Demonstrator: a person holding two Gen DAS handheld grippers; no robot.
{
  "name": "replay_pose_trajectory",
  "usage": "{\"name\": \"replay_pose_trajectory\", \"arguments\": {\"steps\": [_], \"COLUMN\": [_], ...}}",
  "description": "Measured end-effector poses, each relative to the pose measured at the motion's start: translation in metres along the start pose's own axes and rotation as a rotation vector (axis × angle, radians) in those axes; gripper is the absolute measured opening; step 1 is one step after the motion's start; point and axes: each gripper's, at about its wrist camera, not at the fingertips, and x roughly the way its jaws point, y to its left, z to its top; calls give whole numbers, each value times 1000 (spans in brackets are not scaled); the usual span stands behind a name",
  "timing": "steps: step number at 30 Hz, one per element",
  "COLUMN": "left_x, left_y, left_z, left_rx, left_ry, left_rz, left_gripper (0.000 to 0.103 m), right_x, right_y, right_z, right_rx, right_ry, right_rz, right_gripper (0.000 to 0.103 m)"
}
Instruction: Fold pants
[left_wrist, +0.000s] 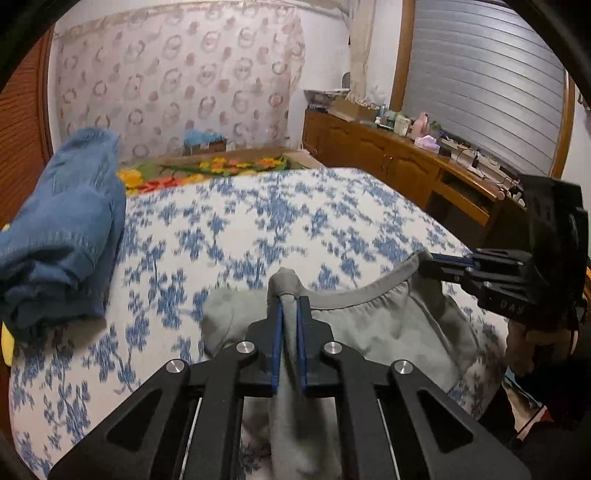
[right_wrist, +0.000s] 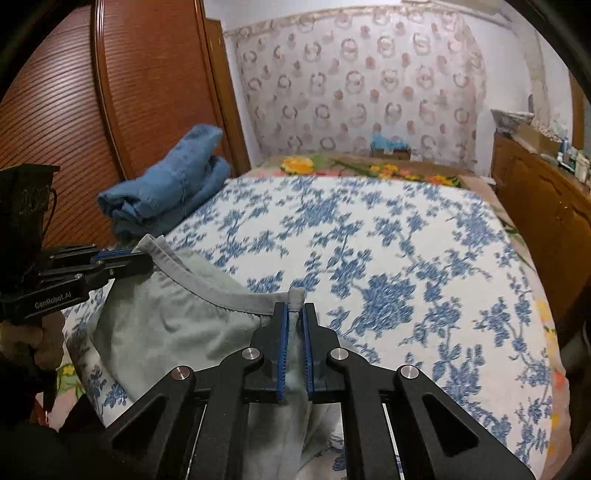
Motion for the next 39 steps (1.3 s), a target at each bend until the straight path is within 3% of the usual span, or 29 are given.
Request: {"name": "replay_pose_trajectory", "arguments": {"steps": [3,8,13,16,18,21,32,39], "left_x": [11,42,42,34,25,12,-10,-4], "left_y": [0,6,17,18,19,21,15,19], "left_z": [9,5,-7,-9,-10,-13,-54,-59], "left_rx": [20,38,-10,-12,-17,-27,-9,0], "left_ry": [5,104,135,125,107,88,125,127], "left_rz": [40,103,103,118,120,112,133,143], "left_gripper": [8,8,16,33,54,63,63,65], "right_x": [3,22,34,35,33,26,-8,3], "right_y": [-4,-5,-1,-2,-5,-6,0,2], "right_z": [0,1,1,3,4,4,-16,-26], "right_rx": [12,13,16,23,30,33,44,11], "right_ry": [-1,74,116,124,120,109,116,172], "right_rz": [-28,-55,-51,-58,-55,-72,-53,-97], "right_gripper": [7,8,8,14,17,24,31,32]}}
